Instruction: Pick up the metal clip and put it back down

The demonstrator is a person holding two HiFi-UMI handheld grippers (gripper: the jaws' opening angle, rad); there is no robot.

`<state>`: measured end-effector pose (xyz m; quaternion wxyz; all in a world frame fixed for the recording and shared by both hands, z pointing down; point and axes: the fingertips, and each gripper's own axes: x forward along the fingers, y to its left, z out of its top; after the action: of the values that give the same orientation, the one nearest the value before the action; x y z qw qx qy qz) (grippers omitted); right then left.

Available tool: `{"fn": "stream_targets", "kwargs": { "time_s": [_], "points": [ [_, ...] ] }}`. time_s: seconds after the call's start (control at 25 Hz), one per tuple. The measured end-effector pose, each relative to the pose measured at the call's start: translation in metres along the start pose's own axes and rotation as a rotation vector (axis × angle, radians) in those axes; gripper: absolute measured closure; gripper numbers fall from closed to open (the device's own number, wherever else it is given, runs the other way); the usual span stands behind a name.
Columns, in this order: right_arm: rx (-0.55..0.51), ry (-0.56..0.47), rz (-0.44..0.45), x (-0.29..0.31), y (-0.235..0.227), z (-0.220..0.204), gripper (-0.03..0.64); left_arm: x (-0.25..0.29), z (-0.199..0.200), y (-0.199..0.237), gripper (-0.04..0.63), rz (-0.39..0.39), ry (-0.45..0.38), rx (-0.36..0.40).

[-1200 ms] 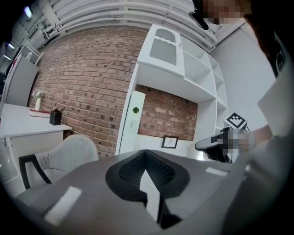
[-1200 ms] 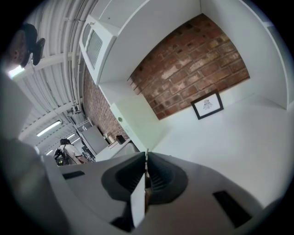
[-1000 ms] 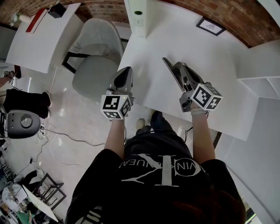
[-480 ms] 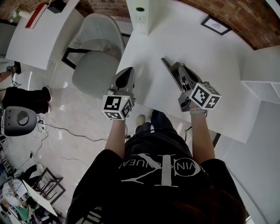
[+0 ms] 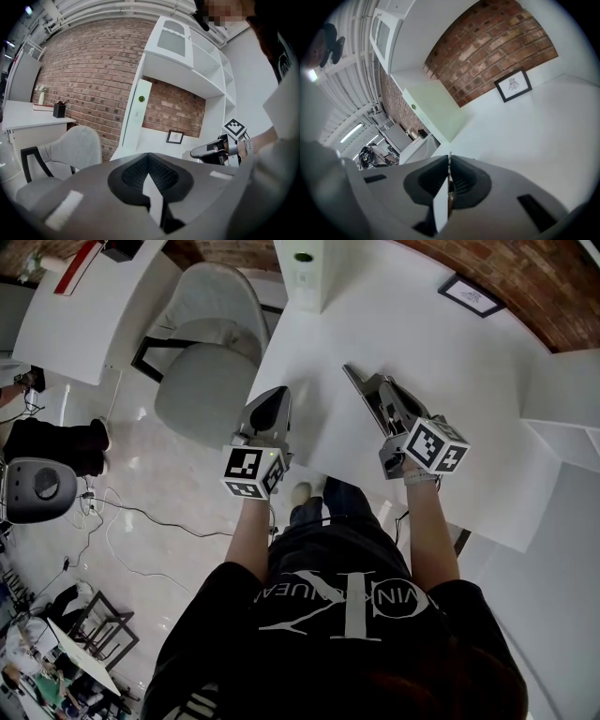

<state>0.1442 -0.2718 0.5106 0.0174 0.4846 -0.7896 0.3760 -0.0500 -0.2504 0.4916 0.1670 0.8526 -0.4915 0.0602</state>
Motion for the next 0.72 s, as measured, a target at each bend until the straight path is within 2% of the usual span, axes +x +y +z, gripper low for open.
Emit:
{"fn": "stream_targets", "kwargs": {
  "time_s": [0.44,0.72],
  "points": [
    [-0.021,0.017,0.021,0.008,0.001,-0.005,0.589,0.002,-0.001,0.003,0.584,0.005,0.005,-0.007],
    [-0.031,0.075,0.040,0.012,0.000,-0.017,0.589,0.006,-0.003,0.004,0.584,0.000,0.006,-0.012]
  ]
}}
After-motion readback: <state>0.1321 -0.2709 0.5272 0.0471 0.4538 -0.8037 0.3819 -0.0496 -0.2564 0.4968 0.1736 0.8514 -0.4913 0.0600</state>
